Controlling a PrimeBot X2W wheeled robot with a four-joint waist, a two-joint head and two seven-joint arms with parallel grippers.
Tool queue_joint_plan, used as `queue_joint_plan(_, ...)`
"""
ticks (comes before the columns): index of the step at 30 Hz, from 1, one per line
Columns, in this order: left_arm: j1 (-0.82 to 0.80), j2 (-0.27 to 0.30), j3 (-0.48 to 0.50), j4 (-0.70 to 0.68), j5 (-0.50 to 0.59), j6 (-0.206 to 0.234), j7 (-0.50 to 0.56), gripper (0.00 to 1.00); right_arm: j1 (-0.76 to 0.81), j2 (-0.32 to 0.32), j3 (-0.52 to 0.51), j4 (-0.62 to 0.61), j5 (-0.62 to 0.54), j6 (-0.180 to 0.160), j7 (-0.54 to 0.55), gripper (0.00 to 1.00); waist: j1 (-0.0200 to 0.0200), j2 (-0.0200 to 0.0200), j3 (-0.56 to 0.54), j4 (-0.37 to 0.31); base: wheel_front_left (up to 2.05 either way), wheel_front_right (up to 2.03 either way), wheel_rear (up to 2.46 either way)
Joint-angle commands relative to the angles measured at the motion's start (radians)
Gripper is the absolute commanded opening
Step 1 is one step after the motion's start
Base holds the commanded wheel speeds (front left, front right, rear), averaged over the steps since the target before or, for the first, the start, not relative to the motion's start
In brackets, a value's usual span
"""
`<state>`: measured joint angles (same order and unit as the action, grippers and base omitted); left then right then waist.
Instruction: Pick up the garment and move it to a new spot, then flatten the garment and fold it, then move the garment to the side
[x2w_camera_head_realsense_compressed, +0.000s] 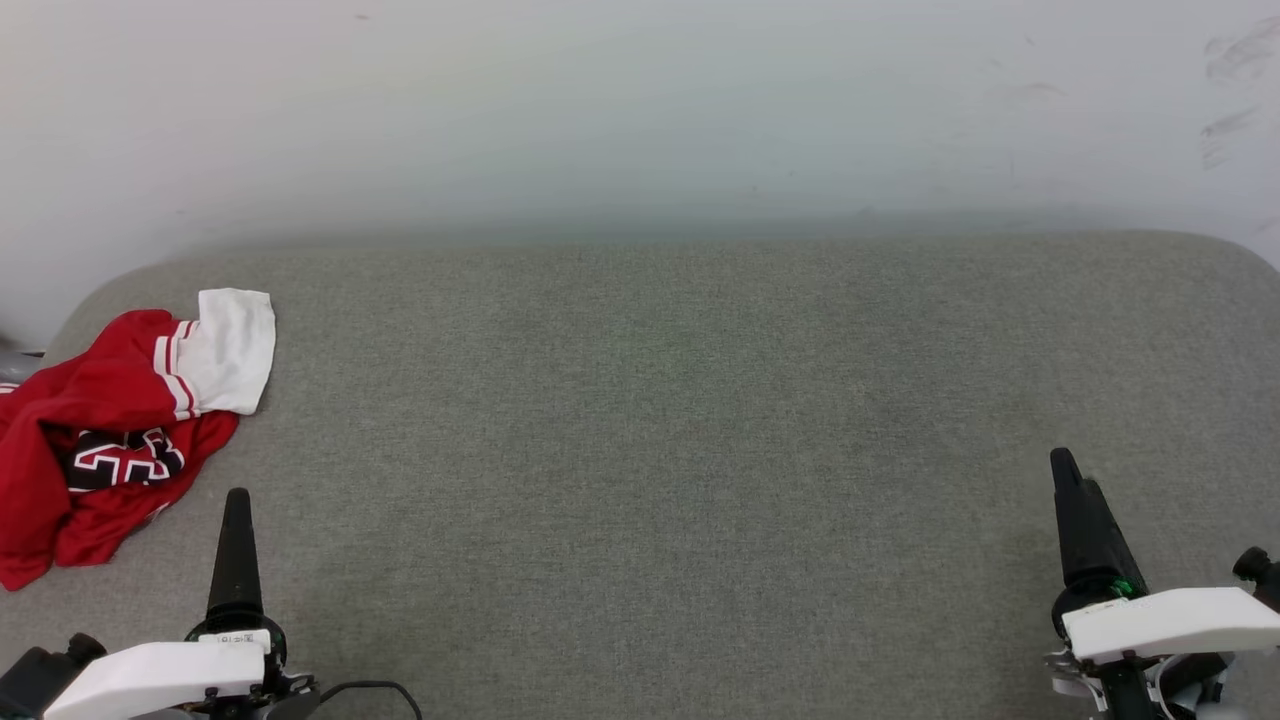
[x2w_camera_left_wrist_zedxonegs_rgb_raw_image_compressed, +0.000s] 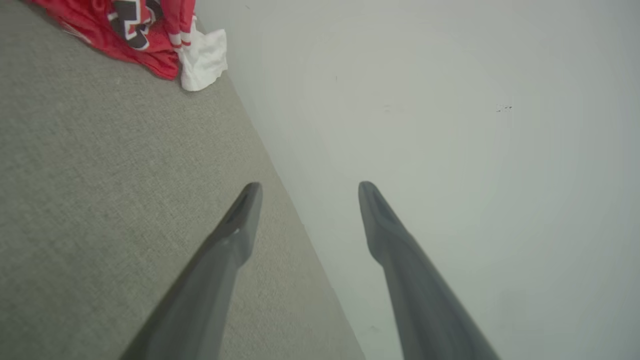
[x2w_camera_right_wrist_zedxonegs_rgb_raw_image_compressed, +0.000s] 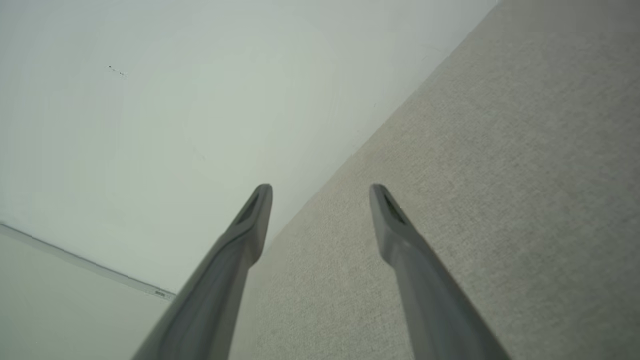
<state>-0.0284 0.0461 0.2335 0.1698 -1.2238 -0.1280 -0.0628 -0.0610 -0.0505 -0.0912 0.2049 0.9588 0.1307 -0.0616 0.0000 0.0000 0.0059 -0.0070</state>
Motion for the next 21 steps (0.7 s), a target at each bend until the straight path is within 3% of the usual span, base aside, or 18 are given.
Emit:
queue_joint_plan(1,-0.011,0.003,0.0,-0.021,0.031,-0.002,-0.008,1.0,-0.019,0.0,0.003,-0.026,-0.051,0.0,-0.009,1.0,0.0,0.0,0.0,0.0,0.0,0.0,0.0)
queue_joint_plan(12,0.016,0.004,-0.075,-0.129,0.247,-0.002,-0.043,1.0,-0.019,0.0,0.022,-0.091,-0.314,0.0,-0.044,1.0,0.0,0.0,0.008,-0.003,0.0,0.0,0.0)
queue_joint_plan(21,0.036,0.004,-0.153,-0.178,0.507,0.007,-0.07,1.0,-0.011,0.0,0.038,-0.118,-0.497,0.0,-0.071,1.0,0.0,0.0,0.012,-0.006,0.0,0.0,0.0)
